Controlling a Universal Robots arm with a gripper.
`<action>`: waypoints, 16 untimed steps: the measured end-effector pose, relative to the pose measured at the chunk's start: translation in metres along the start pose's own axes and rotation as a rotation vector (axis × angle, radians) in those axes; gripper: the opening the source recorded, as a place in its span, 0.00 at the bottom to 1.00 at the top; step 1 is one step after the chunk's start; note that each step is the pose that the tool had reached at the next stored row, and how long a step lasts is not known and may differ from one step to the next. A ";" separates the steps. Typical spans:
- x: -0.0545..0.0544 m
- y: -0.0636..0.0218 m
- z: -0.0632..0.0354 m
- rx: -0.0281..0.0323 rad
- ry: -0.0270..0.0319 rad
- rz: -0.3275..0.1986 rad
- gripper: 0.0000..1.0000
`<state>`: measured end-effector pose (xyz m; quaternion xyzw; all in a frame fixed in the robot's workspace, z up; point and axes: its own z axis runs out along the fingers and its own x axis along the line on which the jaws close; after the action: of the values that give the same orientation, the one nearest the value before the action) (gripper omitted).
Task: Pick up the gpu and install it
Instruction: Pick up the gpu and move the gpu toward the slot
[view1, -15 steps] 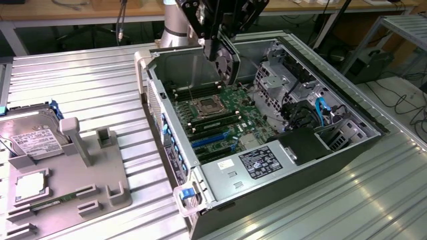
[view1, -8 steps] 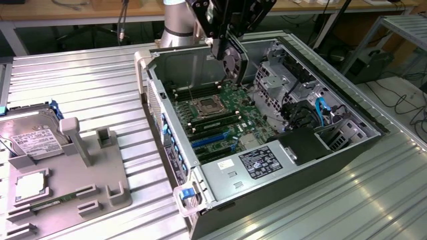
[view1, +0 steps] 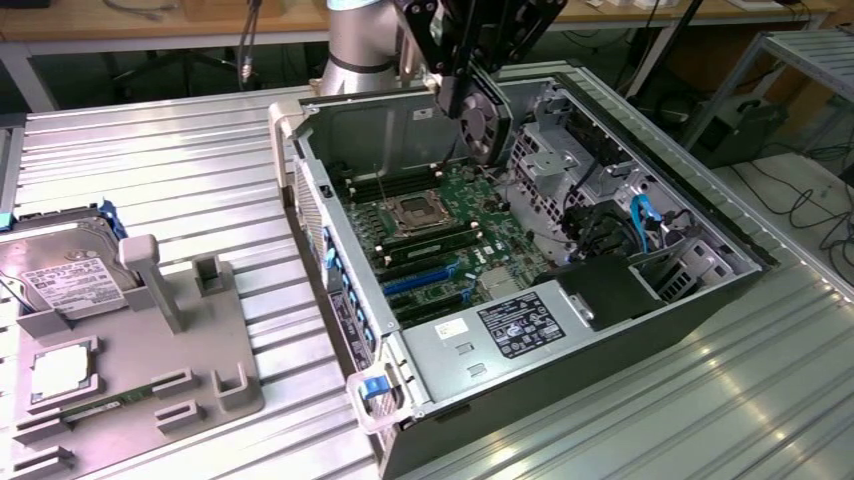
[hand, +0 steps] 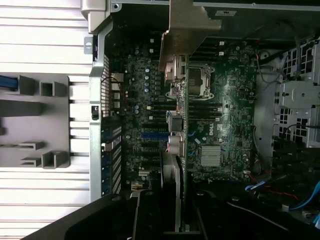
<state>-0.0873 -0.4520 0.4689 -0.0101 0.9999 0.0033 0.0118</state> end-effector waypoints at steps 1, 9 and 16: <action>-0.001 0.0000 0.0000 0.0000 0.0000 0.000 0.28; -0.013 -0.0002 0.0003 0.0000 0.0000 0.000 0.28; -0.024 -0.0005 0.0006 0.0001 0.0000 0.000 0.28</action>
<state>-0.0632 -0.4520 0.4689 -0.0101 0.9999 0.0033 0.0118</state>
